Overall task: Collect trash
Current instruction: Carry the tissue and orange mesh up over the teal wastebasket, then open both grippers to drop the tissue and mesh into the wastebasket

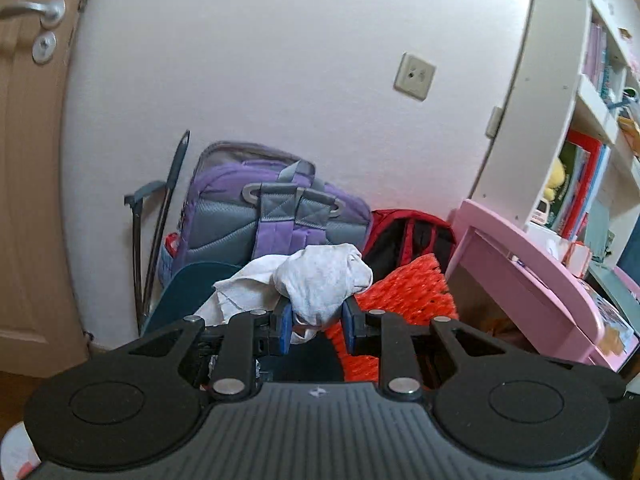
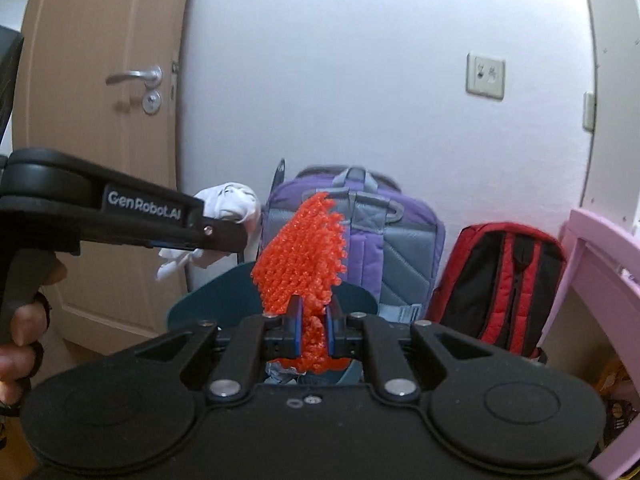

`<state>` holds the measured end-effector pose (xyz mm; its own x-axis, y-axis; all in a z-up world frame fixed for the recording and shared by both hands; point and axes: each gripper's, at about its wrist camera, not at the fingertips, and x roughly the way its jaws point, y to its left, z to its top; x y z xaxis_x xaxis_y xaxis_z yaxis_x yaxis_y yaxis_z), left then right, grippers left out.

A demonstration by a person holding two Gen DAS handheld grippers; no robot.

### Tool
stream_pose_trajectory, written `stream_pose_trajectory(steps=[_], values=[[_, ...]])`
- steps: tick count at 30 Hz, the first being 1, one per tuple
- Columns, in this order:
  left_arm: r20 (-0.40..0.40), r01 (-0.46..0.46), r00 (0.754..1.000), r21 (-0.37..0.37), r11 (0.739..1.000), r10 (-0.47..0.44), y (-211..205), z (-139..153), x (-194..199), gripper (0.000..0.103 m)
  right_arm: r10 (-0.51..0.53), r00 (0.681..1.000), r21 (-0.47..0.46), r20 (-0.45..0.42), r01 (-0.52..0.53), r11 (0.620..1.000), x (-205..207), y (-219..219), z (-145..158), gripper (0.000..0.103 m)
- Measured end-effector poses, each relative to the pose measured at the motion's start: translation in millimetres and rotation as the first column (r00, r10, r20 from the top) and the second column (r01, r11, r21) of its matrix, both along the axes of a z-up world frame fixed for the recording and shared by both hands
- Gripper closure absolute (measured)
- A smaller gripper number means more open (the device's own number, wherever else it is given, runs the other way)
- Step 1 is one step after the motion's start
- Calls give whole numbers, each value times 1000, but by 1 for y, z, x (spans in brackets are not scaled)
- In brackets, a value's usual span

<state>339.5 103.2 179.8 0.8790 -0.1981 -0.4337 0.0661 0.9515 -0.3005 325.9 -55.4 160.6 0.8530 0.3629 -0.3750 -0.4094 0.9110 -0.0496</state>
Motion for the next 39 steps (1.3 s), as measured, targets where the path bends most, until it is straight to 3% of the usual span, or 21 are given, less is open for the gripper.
stream_pose_trajectory(steps=[13,20,27,37,39], values=[[-210,5,978,75,997,11,8,-70,88,79,27,978,-114,-207,-52,992,88,30,-53,92],[-288,19,958,92,996,8,10,-98,116,79,44,969,-166,-245,-87,982,109,42,-76,91],[-337,41,942,115,992,0,8,-113,129,79,29,963,-178,-266,-79,981,122,43,-91,82],[-366,35,930,120,992,11,7,-119,125,72,37,965,-177,-258,-85,981,115,39,-90,74],[-366,35,930,125,991,13,6,-118,121,72,36,968,-172,-247,-81,982,111,36,-87,68]])
